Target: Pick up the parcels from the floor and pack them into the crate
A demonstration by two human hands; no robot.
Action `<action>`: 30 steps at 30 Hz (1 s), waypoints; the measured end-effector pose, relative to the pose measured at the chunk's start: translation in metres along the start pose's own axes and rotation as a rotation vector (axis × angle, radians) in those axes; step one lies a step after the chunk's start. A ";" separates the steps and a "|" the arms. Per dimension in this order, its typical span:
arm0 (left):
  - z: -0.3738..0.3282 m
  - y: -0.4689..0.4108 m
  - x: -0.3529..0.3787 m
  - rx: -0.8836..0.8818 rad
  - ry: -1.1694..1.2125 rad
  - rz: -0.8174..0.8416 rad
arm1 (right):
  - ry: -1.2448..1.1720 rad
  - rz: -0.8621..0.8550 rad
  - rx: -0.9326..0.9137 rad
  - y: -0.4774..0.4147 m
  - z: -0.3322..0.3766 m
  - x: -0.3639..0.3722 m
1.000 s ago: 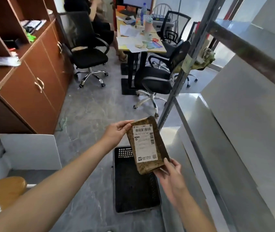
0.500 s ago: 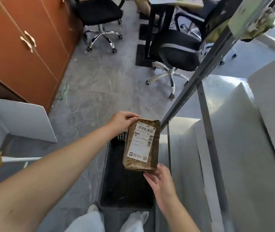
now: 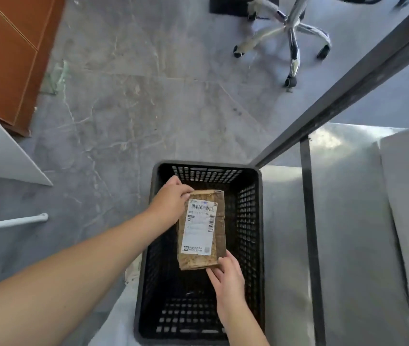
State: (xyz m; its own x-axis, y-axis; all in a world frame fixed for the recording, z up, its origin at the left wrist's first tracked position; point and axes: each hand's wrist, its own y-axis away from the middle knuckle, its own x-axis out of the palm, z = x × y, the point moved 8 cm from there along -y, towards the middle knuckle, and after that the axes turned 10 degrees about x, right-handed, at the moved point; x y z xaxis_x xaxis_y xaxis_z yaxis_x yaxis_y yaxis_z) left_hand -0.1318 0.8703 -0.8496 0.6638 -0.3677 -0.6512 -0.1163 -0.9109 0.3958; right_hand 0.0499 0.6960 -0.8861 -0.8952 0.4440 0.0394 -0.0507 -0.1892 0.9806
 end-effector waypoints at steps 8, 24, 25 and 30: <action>0.089 -0.070 0.070 0.008 -0.361 0.139 | -0.040 -0.050 0.053 -0.149 -0.008 0.036; 0.181 -0.133 0.134 -0.189 -0.454 0.226 | 0.019 -0.035 0.066 -0.254 -0.027 0.117; 0.179 -0.130 0.133 -0.180 -0.447 0.218 | -0.006 -0.036 0.070 -0.256 -0.026 0.119; 0.153 -0.098 0.133 -0.004 -0.412 0.133 | -0.152 -0.071 0.117 -0.257 -0.032 0.127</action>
State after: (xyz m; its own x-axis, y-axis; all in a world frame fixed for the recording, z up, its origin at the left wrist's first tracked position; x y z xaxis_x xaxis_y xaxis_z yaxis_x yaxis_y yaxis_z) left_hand -0.1450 0.8822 -1.0743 0.2925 -0.5267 -0.7982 -0.1779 -0.8501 0.4957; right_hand -0.0649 0.7734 -1.1390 -0.8134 0.5815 -0.0104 -0.0511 -0.0537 0.9972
